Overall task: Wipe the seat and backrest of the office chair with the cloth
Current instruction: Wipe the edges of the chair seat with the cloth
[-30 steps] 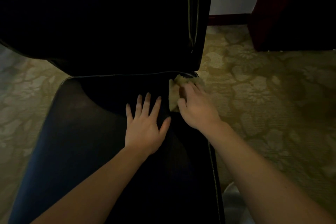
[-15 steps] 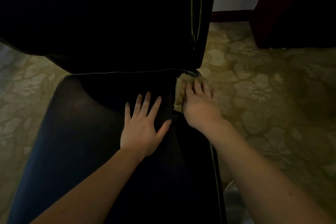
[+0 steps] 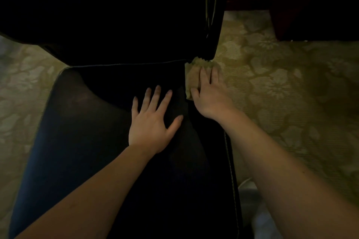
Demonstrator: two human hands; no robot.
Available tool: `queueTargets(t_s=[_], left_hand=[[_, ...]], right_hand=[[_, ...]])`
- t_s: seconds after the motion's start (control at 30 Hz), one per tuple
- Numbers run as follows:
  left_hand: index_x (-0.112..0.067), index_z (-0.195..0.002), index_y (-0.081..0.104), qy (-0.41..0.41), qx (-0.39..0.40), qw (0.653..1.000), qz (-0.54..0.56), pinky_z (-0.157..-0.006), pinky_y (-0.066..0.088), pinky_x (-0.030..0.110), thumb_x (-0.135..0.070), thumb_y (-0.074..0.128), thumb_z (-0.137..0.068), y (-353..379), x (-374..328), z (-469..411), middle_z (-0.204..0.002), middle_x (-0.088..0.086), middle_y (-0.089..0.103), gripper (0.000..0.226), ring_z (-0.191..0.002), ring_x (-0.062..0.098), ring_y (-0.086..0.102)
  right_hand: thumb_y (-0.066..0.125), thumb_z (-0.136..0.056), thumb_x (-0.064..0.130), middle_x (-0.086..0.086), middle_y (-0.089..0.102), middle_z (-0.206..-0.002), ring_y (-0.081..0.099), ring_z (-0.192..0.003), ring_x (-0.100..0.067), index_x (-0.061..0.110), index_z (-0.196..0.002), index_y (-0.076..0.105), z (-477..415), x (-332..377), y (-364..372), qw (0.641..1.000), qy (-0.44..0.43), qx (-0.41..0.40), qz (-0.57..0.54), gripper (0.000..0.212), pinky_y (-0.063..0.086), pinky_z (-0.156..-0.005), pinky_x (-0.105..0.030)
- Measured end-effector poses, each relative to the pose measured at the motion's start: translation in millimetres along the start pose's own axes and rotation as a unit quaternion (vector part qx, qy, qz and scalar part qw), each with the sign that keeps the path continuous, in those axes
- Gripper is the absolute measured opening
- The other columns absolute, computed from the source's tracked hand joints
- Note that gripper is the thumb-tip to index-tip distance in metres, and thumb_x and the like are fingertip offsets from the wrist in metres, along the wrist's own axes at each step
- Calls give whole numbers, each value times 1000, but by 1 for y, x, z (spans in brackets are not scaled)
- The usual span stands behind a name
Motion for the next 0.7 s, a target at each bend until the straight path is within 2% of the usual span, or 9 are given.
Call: queueTargets(t_s=[0.27, 0.5, 0.7], left_hand=[[-35, -162, 9, 7, -1, 1000, -4, -126, 0, 52, -72, 15, -94, 0, 0, 1, -170, 2, 10, 77, -157, 23, 2], [-34, -162, 10, -4, -6, 1000, -5, -126, 1, 51, -72, 14, -93, -2, -2, 1, -170, 2, 11, 78, -157, 23, 2], [-34, -162, 10, -5, -4, 1000, -6, -126, 0, 51, -72, 15, -94, -1, -2, 1, -170, 2, 10, 77, -157, 22, 0]], right_hand=[[28, -105, 42, -23, -12, -164, -11, -152, -36, 7, -158, -8, 27, 2, 10, 1000, 8, 15, 14, 73, -4, -122, -44], [26, -106, 43, -18, -11, -165, -12, -153, -31, 10, -158, -8, 5, -2, -1, 1000, -13, 0, 2, 71, -6, -124, -39], [26, -105, 45, -19, -13, -165, -13, -152, -34, 10, -158, -9, 28, 0, 7, 999, -25, 21, 35, 73, -6, -123, -44]])
Point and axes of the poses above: each hand's wrist, its own z-axis away from the middle knuckle, its own y-axis out of the palm, x = y × z, the point moved 3 cm from there along -z, towards the middle knuckle
